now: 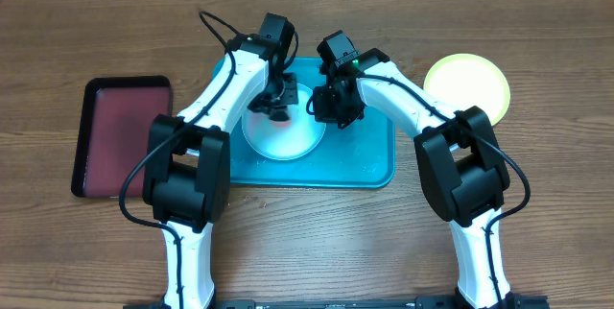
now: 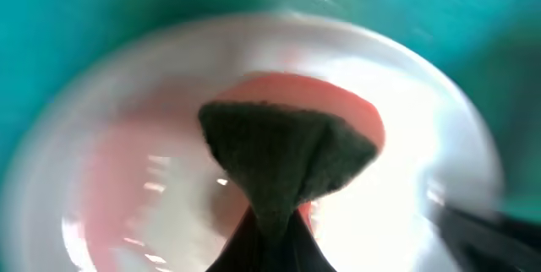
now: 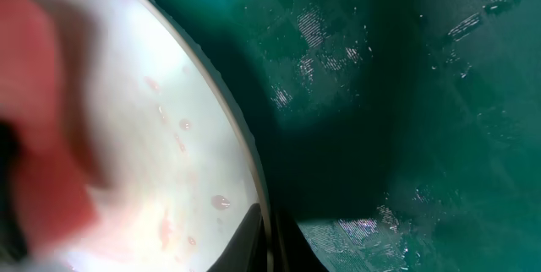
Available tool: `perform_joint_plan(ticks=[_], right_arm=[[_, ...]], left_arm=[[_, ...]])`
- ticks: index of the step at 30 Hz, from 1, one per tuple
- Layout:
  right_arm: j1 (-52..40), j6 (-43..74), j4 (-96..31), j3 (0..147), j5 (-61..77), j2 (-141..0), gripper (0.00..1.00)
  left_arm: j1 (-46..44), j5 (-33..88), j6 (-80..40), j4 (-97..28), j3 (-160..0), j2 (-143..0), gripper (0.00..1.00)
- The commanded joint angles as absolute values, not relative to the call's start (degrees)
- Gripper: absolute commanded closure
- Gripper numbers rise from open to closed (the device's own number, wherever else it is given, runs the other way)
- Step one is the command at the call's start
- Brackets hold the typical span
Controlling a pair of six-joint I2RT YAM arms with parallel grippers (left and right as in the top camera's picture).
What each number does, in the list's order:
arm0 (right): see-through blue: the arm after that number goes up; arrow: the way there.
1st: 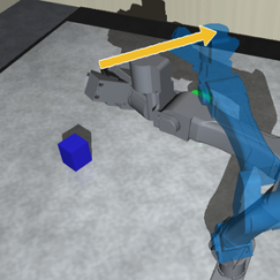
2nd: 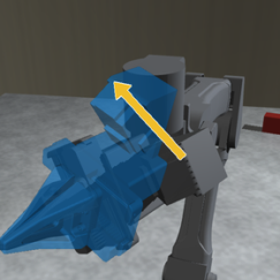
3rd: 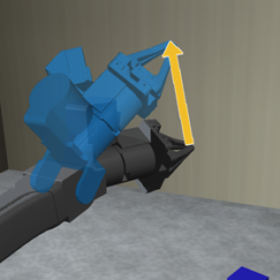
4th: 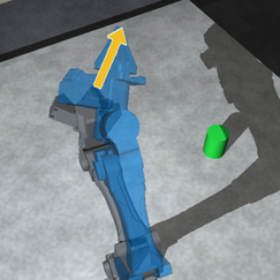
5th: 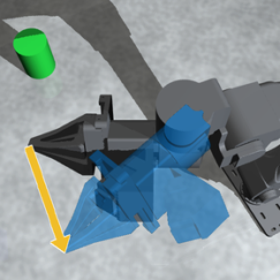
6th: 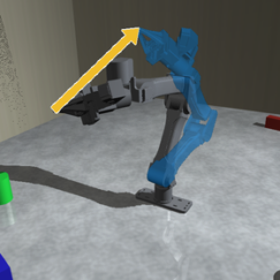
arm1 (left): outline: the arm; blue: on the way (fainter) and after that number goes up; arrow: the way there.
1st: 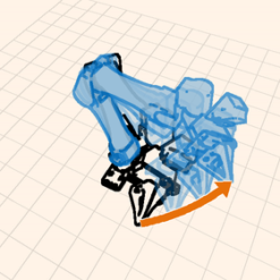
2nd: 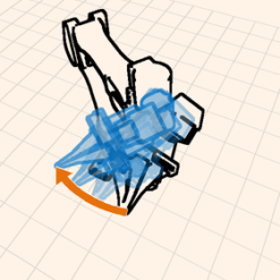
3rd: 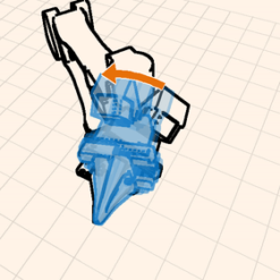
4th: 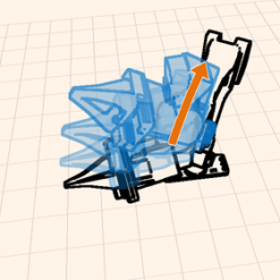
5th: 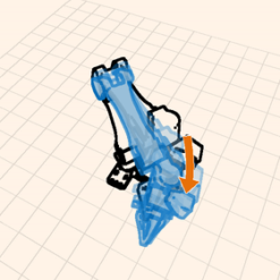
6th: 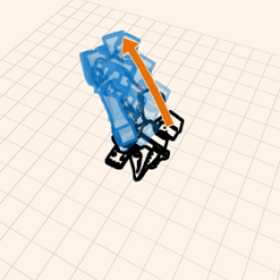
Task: Clean dirty plates on tray and stack at the side
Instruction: 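Hold the blue plate with the right gripper and scrub it with the sponge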
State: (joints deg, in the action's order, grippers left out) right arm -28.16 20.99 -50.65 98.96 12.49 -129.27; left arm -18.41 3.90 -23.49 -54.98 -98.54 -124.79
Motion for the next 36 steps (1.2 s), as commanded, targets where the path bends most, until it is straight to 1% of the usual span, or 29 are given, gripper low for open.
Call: perform_joint_plan(ticks=[1,5,8,13,16,23,30,36], right_arm=[[-28.27,20.99,-51.03,98.63,10.31,-130.06,0.96],[-28.27,20.99,-51.48,98.63,10.11,-130.06,0.96],[-28.27,20.99,-51.53,98.63,10.04,-130.06,0.96],[-28.27,20.97,-51.53,98.63,9.89,-130.06,0.96],[-28.27,20.8,-51.48,98.63,9.85,-130.06,0.96],[-28.23,20.82,-51.46,98.63,8.99,-130.06,0.96],[-28.23,20.82,-51.46,98.63,8.99,-130.06,0.96],[-28.23,20.84,-50.85,98.63,8.99,-130.06,0.96]], left_arm=[[-19.38,13.93,-21.96,-56.45,-98.74,-125.36,0.96],[-18.46,8.45,-20.86,-60.1,-98.74,-125.36,0.96],[-16.95,3.84,-23.09,-63.07,-99.13,-125.34,0.96],[-11.42,-3.4,-26.48,-70.72,-102.94,-123.17,0.96],[-7.33,-4.54,-26.41,-73.63,-106.08,-120.31,0.96],[3.66,-5.37,-26.44,-72.18,-107.35,-113.62,0.96],[15.25,-6.79,-26.92,-68.93,-105.97,-115.55,0.96],[21.74,-3.7,-27.22,-68.97,-105.84,-118.91,0.96]])
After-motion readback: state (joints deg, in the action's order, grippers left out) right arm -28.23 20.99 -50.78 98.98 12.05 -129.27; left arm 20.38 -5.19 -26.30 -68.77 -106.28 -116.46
